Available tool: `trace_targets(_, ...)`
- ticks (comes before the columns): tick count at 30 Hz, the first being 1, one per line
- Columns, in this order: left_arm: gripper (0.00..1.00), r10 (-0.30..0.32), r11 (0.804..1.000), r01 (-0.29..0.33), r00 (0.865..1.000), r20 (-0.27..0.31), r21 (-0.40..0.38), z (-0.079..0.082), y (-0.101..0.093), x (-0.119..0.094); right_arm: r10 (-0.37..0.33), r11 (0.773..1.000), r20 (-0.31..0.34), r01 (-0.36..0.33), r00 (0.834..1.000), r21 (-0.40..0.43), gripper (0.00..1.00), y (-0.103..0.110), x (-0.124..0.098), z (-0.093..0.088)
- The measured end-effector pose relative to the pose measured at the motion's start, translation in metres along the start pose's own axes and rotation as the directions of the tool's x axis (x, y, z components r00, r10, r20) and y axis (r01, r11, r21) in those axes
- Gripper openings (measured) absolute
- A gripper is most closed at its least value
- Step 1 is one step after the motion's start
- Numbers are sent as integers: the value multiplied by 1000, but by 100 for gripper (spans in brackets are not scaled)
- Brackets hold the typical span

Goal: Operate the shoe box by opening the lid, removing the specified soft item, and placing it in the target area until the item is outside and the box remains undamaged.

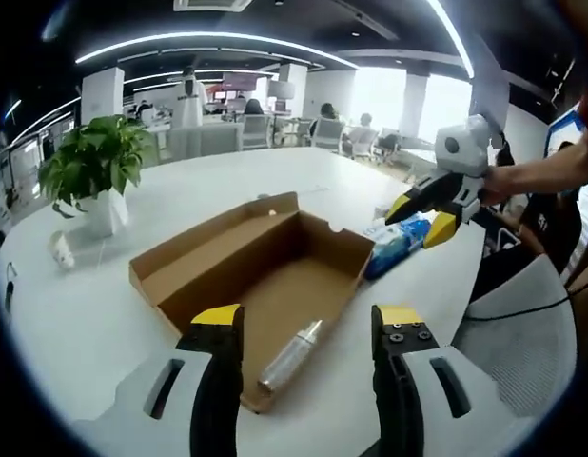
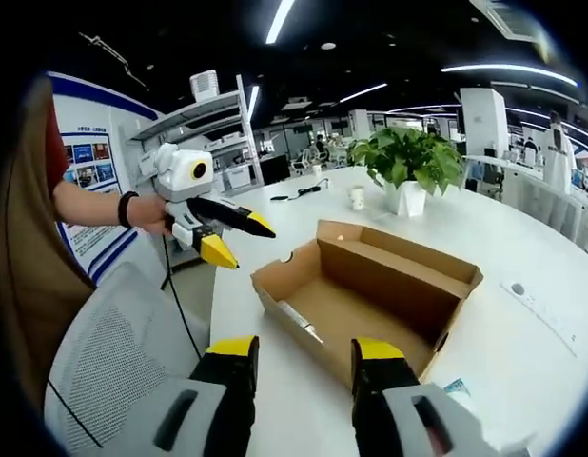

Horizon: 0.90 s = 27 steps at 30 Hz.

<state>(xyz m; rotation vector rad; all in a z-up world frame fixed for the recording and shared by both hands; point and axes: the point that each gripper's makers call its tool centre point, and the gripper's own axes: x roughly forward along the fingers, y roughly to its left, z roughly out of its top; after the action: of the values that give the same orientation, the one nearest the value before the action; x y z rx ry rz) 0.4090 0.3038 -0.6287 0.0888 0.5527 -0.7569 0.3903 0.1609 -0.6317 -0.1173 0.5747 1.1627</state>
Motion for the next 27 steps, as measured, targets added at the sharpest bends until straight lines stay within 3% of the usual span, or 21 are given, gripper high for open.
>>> trace_targets(15,54,-14,998,20,995,-100,57,-9,27,23,-54,997,18,53,998,60,42,2,-11,-14)
trace_targets(27,54,-50,990,76,977,-205,120,-18,34,47,-129,988,38,125,991,92,45,-11,-28,-13)
